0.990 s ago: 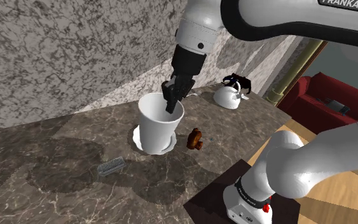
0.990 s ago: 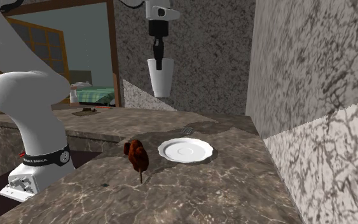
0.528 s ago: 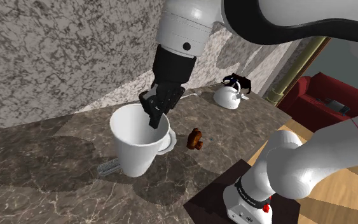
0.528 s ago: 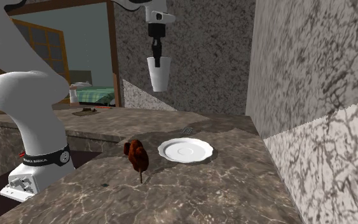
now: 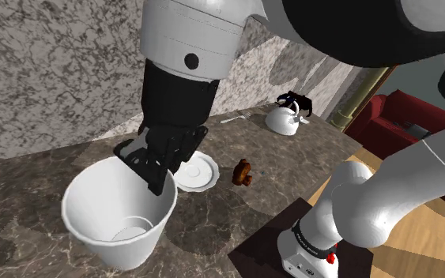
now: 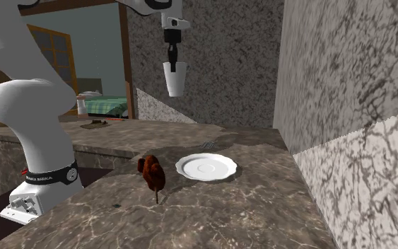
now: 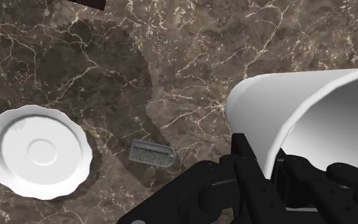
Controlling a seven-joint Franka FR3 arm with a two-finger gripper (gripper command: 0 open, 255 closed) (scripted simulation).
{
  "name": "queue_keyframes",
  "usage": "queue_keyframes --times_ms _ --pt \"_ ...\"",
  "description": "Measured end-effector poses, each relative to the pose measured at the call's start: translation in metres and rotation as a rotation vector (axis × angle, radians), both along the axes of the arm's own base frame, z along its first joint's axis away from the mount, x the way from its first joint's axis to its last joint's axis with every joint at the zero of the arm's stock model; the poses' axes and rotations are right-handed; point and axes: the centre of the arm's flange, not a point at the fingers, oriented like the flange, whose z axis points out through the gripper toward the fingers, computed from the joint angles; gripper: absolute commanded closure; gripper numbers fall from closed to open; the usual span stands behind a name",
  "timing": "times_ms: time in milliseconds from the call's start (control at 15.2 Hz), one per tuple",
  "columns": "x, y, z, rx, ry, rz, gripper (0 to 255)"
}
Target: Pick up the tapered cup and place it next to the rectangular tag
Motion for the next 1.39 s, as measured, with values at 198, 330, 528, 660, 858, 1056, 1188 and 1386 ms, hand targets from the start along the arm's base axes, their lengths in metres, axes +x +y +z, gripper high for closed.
queue_keyframes --times_ms 198,330,528,660,858,1056,1188,1386 --pt "-0.012 0.044 0.002 0.0 -0.001 0.002 255" --pt "-0.016 0.056 -0.002 0.0 0.0 0.0 255" --pt "-0.017 0.06 -0.016 0.001 0.001 -0.001 255" --pt "-0.017 0.061 -0.025 0.001 0.001 -0.001 255" --pt "-0.017 0.06 -0.042 0.001 0.001 -0.001 255" --pt "-0.018 0.06 -0.058 0.001 0.001 -0.001 255" --pt "-0.015 0.06 -0.068 0.001 0.001 -0.001 255" --pt "-0.017 0.061 -0.084 0.001 0.001 -0.001 255"
